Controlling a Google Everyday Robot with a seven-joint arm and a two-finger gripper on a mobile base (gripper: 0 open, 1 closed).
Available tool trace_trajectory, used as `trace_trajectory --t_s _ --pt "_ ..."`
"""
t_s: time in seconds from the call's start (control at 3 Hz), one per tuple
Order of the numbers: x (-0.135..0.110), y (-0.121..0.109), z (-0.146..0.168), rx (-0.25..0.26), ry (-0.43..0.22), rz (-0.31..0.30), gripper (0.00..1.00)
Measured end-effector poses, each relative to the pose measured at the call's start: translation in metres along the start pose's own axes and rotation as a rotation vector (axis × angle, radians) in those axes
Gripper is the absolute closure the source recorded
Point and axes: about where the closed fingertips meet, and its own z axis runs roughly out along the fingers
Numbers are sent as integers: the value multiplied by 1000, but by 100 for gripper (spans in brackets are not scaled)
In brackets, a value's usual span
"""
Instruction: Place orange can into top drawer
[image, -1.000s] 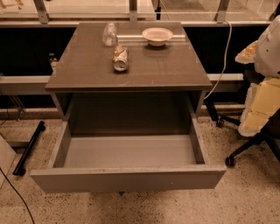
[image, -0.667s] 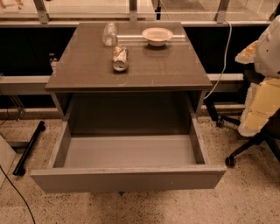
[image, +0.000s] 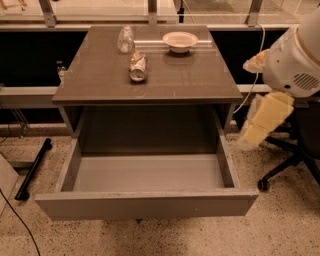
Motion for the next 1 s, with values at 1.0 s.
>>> trace_trajectory --t_s 1.0 --pt "-49 -40 42 63 -187 72 0"
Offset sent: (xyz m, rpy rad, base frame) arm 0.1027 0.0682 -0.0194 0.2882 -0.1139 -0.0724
